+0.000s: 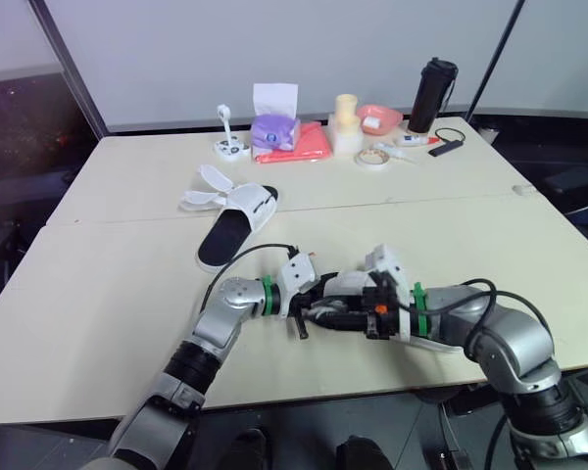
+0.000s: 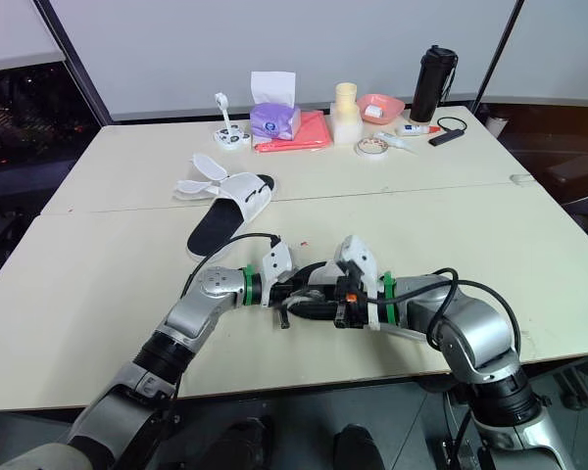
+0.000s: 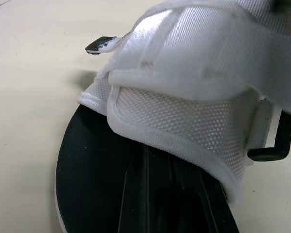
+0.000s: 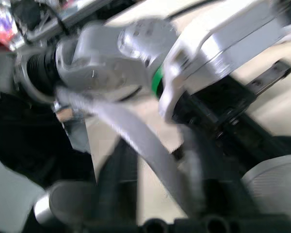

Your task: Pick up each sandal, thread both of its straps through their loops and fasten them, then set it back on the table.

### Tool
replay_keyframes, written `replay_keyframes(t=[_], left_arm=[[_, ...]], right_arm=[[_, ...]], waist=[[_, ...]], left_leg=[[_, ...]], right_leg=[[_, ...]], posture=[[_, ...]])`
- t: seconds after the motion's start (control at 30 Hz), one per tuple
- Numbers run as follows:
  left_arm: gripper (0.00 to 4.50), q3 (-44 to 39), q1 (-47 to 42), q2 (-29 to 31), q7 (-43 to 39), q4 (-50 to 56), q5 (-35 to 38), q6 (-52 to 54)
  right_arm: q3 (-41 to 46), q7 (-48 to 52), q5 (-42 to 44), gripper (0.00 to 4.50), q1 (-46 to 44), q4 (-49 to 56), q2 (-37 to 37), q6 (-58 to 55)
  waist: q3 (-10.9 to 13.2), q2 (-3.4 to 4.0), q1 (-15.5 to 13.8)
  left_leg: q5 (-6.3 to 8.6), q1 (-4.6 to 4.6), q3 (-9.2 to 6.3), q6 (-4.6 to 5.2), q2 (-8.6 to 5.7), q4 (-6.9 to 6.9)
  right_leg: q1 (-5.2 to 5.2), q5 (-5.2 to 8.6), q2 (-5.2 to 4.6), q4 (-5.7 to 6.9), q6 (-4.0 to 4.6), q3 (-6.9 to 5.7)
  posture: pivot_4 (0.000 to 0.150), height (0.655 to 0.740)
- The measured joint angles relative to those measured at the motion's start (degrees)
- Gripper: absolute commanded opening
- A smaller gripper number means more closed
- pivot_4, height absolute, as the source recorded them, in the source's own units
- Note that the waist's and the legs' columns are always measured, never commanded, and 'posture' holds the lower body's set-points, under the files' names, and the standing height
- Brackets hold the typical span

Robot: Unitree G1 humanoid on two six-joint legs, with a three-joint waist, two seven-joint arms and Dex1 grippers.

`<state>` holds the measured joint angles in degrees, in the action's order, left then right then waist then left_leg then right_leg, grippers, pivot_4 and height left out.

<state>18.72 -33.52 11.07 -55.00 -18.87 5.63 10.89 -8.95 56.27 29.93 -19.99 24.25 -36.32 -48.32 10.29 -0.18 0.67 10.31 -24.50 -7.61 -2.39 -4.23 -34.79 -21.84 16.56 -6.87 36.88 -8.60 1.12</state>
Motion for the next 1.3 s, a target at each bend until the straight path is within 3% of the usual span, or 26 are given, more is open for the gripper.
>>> replay_keyframes(t=[0.1, 0.27, 0.43, 0.8, 0.97, 1.3], left_arm=[[0.00, 0.0, 0.1, 0.1, 0.0, 0.0, 0.0, 0.0], [0.00, 0.1, 0.0, 0.1, -0.1, 0.0, 0.0, 0.0], [0.00, 0.2, -0.2, 0.1, -0.1, -0.3, 0.0, -0.1], [0.00, 0.6, -0.3, -0.5, 0.0, -0.8, 0.0, -0.7], [0.00, 0.7, -0.2, -0.4, -0.2, -0.6, 0.0, -0.9], [0.00, 0.8, 1.7, 0.4, -0.9, 2.4, 0.0, 0.3]], right_arm=[[-3.8, 2.1, -3.2, 4.46, 1.7, 1.8, -4.8, 4.1], [-5.4, 6.5, -5.8, 4.46, 6.9, 6.8, -14.5, 8.1], [-0.6, 8.3, -5.1, 4.46, 14.1, 11.6, -21.2, 9.2], [14.5, 6.7, -4.0, 4.46, 23.5, 8.4, -25.7, 8.6], [13.6, 6.0, -4.5, 4.46, 22.8, 3.6, -25.7, 8.4], [8.3, 3.2, -8.9, 4.46, 12.7, -9.3, -22.6, 10.5]], waist=[[0.0, -0.01, 0.0], [0.0, -0.02, -0.2], [0.0, -0.03, -0.3], [0.0, -0.05, -1.2], [0.0, -0.04, -1.4], [0.0, -0.05, -1.4]], left_leg=[[0.00, 0.00, 0.03, 0.00, 0.01, 0.01], [0.01, 0.01, 0.01, 0.00, 0.04, 0.00], [0.02, 0.02, -0.02, 0.02, 0.07, 0.00], [0.05, 0.02, 0.04, 0.06, 0.10, -0.02], [0.05, 0.02, 0.06, 0.06, 0.10, -0.05], [0.04, 0.02, 0.07, 0.07, 0.10, -0.21]], right_leg=[[0.03, 0.00, -0.01, -0.04, 0.00, -0.01], [0.21, 0.00, -0.01, -0.33, 0.00, -0.09], [0.39, 0.00, 0.00, -0.61, -0.01, -0.15], [0.42, 0.00, -0.01, -0.70, 0.01, -0.15], [0.45, -0.01, -0.02, -0.72, 0.02, -0.14], [0.49, 0.02, -0.03, -0.76, 0.29, -0.12]], posture=[[0.150, 0.7400], [0.150, 0.7400], [0.150, 0.7400], [0.150, 0.7400], [0.150, 0.7400], [0.150, 0.7400]])
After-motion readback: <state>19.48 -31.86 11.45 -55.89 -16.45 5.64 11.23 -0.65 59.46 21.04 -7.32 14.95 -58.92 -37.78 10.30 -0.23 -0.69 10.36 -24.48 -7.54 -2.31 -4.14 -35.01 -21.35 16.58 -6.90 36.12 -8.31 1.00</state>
